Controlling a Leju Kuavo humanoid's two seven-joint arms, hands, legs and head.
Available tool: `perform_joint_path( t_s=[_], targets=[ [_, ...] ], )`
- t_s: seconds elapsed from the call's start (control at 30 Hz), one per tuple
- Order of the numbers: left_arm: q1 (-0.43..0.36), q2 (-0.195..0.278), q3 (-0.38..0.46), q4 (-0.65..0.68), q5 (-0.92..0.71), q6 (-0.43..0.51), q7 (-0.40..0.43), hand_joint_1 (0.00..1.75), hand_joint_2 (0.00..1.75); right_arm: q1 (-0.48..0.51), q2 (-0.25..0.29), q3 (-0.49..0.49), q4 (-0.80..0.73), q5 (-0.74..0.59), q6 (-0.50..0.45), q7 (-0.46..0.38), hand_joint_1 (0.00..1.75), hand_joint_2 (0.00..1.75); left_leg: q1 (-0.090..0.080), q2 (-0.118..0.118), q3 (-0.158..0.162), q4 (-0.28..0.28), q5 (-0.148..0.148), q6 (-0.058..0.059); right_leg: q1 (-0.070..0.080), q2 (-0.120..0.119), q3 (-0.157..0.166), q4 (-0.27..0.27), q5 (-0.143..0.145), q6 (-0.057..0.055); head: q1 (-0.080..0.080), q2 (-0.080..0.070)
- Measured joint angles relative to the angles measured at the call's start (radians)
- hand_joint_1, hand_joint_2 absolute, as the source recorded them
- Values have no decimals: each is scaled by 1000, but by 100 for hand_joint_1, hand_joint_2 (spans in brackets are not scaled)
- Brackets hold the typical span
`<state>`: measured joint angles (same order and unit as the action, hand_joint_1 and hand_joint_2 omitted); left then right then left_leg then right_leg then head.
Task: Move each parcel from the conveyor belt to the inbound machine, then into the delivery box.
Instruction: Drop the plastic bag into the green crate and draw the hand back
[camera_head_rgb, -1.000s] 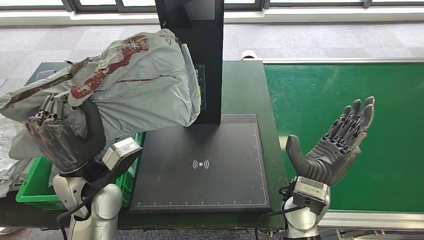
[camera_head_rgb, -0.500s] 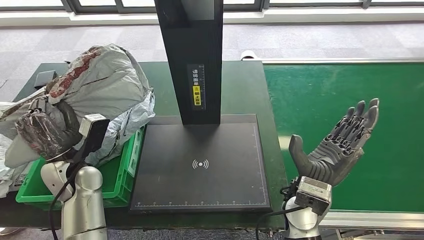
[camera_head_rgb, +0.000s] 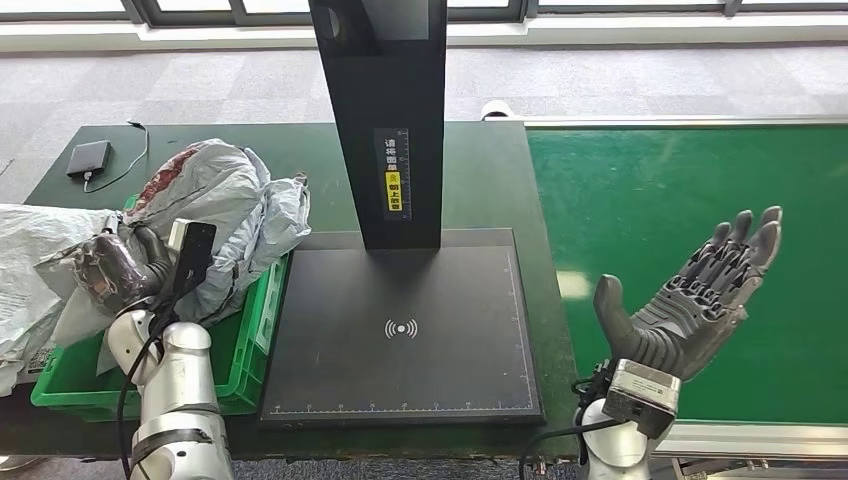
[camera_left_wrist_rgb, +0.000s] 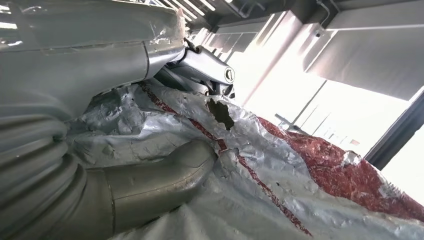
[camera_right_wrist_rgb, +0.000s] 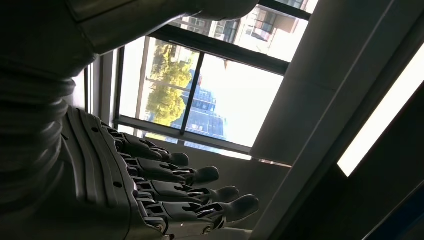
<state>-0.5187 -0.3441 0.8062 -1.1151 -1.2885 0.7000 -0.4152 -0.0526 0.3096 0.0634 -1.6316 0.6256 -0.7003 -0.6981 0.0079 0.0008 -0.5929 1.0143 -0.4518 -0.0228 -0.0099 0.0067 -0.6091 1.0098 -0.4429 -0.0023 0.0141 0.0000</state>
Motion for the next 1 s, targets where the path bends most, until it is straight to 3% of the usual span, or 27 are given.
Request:
perform_joint_path(
  t_s=[0.17,0.27,0.3,0.7,0.83,1.0],
  targets=[
    [-38,12,29,81,-76,0,104,82,175,8,0,-12,-16,0,0,0,0,175,0,0,0,0,0,0,0,0,0,0,0,0,0,0],
    [-50,26,30,126,-93,0,146,10,175,13,-1,-18,-26,-3,0,0,0,175,0,0,0,0,0,0,0,0,0,0,0,0,0,0],
    [-53,30,30,139,-96,0,152,0,175,15,-1,-21,-28,-4,0,0,0,175,0,0,0,0,0,0,0,0,0,0,0,0,0,0],
    [-60,39,31,168,-84,1,112,0,175,22,-1,-40,-37,-9,0,0,0,175,0,0,0,0,0,0,0,0,1,0,0,0,0,0],
    [-37,21,27,68,-19,2,2,0,175,26,-1,-53,-38,-20,0,0,0,175,0,0,0,0,0,0,0,0,1,0,0,0,0,0],
    [-20,6,21,-15,-9,2,-11,0,175,29,-1,-64,-42,-21,0,0,0,175,0,0,0,0,0,0,0,0,0,0,0,0,0,0]
  ],
)
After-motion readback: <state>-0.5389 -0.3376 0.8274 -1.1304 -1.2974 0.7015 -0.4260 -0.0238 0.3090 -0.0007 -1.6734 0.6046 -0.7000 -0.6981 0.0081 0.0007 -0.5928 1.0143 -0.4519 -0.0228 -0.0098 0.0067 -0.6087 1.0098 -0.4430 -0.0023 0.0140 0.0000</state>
